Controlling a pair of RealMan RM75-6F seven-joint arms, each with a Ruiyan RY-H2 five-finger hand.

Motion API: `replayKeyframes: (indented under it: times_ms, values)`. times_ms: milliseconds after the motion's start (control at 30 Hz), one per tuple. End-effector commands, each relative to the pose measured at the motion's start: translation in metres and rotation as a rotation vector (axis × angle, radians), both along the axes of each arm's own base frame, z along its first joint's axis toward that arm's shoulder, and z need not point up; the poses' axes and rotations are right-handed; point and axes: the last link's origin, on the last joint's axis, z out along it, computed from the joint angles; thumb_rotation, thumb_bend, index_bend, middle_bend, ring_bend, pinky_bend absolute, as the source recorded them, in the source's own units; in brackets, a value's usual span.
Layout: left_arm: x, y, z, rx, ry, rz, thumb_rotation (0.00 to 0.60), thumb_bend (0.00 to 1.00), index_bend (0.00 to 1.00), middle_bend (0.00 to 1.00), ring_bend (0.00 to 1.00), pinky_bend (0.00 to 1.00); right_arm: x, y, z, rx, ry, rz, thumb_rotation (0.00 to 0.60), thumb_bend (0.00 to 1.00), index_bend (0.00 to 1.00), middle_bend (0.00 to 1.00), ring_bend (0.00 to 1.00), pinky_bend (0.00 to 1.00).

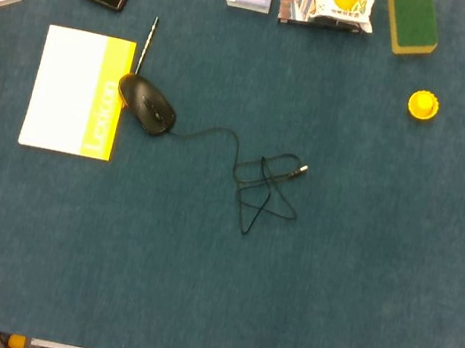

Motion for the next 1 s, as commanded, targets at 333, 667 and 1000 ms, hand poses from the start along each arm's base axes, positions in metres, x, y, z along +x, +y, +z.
replayKeyframes:
  times_ms: [333, 667, 1000]
  values:
    - [-0.005, -0.008, 0.007, 0.014, -0.014, -0.001, 0.600, 0.02, 0.43, 0.30, 0.33, 0.50, 0.041, -0.053, -0.042, 0.166, 0.075, 0.149, 0.600, 0.00, 0.34, 0.08, 0.00, 0.13]
    - [-0.013, -0.018, 0.016, 0.034, -0.017, 0.020, 0.600, 0.02, 0.43, 0.30, 0.33, 0.50, 0.081, -0.109, -0.100, 0.347, 0.103, 0.242, 0.600, 0.00, 0.35, 0.08, 0.00, 0.13]
    - [-0.017, -0.019, 0.018, 0.032, -0.019, 0.029, 0.600, 0.02, 0.43, 0.30, 0.33, 0.50, 0.116, -0.141, -0.153, 0.493, 0.100, 0.315, 0.600, 0.00, 0.36, 0.08, 0.00, 0.13]
